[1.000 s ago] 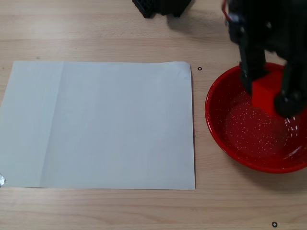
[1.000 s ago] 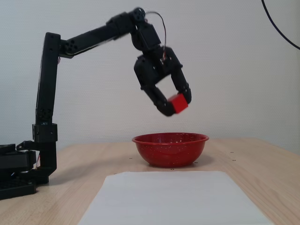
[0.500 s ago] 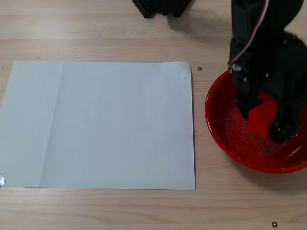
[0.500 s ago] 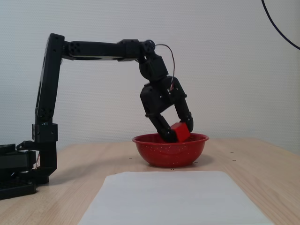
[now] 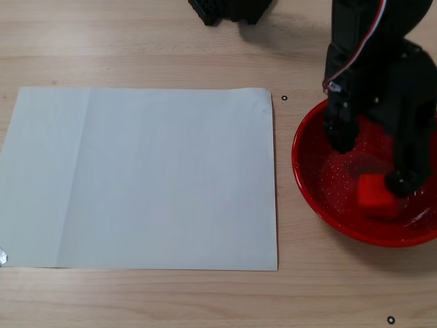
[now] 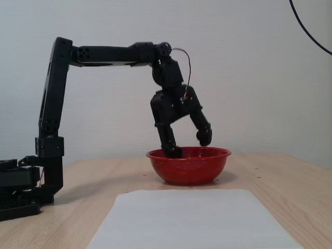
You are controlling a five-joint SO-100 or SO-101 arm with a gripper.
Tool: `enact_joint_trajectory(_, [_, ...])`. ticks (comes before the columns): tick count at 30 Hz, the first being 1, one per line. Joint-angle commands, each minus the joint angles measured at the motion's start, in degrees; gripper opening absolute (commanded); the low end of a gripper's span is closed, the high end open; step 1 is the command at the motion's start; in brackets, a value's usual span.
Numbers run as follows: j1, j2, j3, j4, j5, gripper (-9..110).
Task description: Grasp the red cube and put it in the red bowl.
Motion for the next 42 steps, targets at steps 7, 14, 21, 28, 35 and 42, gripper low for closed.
enact_joint_trajectory(7, [-1.3, 8.2, -12.5, 3.8, -1.5, 13])
enact_joint_trajectory(14, [-5.3, 14.6, -10.7, 7.0, -1.8, 0])
enact_joint_trajectory(21, [-11.2, 26.2, 1.8, 5.1, -1.2, 0])
enact_joint_trajectory(28, [-18.8, 44.3, 27.1, -6.1, -0.1, 0])
enact_joint_trajectory(35, [-23.1, 59.8, 49.7, -15.4, 3.0, 0])
enact_joint_trajectory(42, [-24.1, 72.7, 67.7, -23.1, 3.0, 0])
